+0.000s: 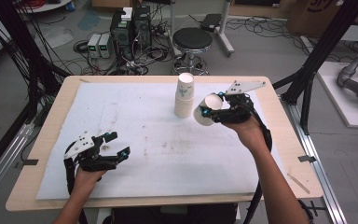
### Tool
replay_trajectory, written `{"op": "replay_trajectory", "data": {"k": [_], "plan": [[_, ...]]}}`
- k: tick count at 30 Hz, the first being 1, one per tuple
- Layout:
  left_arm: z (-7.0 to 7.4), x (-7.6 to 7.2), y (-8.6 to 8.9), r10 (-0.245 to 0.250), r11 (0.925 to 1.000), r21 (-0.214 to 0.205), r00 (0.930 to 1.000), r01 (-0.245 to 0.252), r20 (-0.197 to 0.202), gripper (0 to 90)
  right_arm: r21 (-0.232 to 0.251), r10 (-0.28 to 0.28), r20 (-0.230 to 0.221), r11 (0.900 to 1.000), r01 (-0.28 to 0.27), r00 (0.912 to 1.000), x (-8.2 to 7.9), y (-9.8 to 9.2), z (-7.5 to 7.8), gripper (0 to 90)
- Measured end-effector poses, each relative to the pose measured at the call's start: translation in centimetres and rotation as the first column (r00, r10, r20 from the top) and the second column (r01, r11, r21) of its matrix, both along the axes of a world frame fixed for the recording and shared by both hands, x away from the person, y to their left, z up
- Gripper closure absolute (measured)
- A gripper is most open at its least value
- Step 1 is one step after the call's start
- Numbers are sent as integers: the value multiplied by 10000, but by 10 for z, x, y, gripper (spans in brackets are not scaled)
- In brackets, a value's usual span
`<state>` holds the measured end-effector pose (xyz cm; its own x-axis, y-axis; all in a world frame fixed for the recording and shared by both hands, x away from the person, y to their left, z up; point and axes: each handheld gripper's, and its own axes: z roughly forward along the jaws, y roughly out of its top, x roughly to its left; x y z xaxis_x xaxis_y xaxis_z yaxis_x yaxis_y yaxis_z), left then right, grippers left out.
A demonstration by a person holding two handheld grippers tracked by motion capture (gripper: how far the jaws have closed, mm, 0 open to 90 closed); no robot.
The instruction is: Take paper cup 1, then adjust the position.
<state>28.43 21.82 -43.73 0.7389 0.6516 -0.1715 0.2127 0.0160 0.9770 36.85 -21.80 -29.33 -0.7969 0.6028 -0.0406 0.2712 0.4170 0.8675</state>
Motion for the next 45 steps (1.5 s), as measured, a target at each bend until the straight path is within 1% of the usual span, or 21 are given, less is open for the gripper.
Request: {"op": "replay_trajectory", "data": {"k": [2, 3, 5, 7, 10, 12, 15, 18, 21, 29, 31, 33, 34, 35, 36, 37, 38, 40, 42, 43, 45], "plan": [[-1, 0, -1, -48, 10000, 23, 10000, 48, -16, 156, -2, 70, -93, 10000, -70, 9999, -5, 0, -8, 352], [-1, 0, -1, -60, 10000, 16, 10000, 60, -21, 156, 100, 207, -86, 9997, -206, 9997, -10, -1, -15, 352], [-1, 0, 0, -72, 10000, 54, 10000, 72, -9, 156, 112, 207, -126, 9997, -205, 9997, -12, -1, -18, 352], [-1, -1, -1, -54, 10000, 45, 10000, 54, -4, 156, 172, 355, -158, 9992, -352, 9992, -15, 0, -24, 351], [-1, -2, -1, -104, 9999, 61, 9999, 104, -5, 156, 23, 536, -135, 9986, -536, 9985, -19, 1, -31, 351], [-1, -2, -3, -268, 9996, 15, 9996, 268, -33, 158, 25, 562, -91, 9984, -562, 9984, -19, 1, -32, 351], [0, -3, -6, -352, 9994, 39, 9994, 352, -8, 159, 33, 669, -76, 9978, -669, 9977, -24, 2, -33, 351], [1, -4, -8, -477, 9988, 110, 9988, 476, 84, 159, 75, 742, -13, 9972, -742, 9972, -26, 2, -33, 351], [2, -3, -11, -528, 9986, 69, 9985, 527, 159, 158, 97, 787, -37, 9969, -786, 9969, -29, 2, -34, 351], [2, -1, -17, -787, 9965, 311, 9965, 779, 263, 159, 194, 1108, -29, 9937, -1108, 9938, -34, 7, -41, 349], [3, -1, -18, -850, 9957, 402, 9954, 833, 451, 159, 166, 1202, -77, 9926, -1201, 9927, -36, 9, -43, 349], [5, -2, -20, -1009, 9942, 437, 9935, 986, 535, 158, 147, 1280, -88, 9917, -1279, 9917, -37, 11, -44, 349], [6, -3, -22, -1050, 9932, 566, 9923, 1014, 654, 158, 146, 1311, -93, 9913, -1309, 9913, -38, 12, -45, 349], [6, -4, -25, -1087, 9921, 705, 9918, 1039, 673, 158, 208, 1375, -139, 9903, -1372, 9904, -40, 14, -45, 349], [7, -4, -26, -1105, 9918, 724, 9916, 1056, 674, 157, 210, 1435, -105, 9895, -1432, 9896, -41, 15, -45, 349], [7, -4, -29, -1172, 9916, 606, 9916, 1139, 539, 154, 209, 1456, -128, 9892, -1453, 9893, -42, 16, -45, 349], [8, -4, -31, -1344, 9897, 562, 9900, 1319, 423, 153, 183, 1545, -52, 9878, -1544, 9880, -42, 18, -46, 349], [9, -3, -34, -1615, 9859, 506, 9862, 1597, 351, 153, 208, 1649, -131, 9861, -1646, 9862, -44, 21, -47, 348], [12, -3, -38, -1870, 9818, 407, 9818, 1856, 339, 153, 217, 1766, -188, 9841, -1762, 9841, -46, 24, -47, 348], [13, -2, -40, -1959, 9798, 491, 9798, 1939, 397, 153, 206, 1846, -145, 9827, -1842, 9827, -47, 26, -48, 348], [16, -2, -44, -2198, 9747, 526, 9744, 2173, 466, 153, 236, 1958, -221, 9805, -1953, 9804, -49, 29, -49, 349]]}}
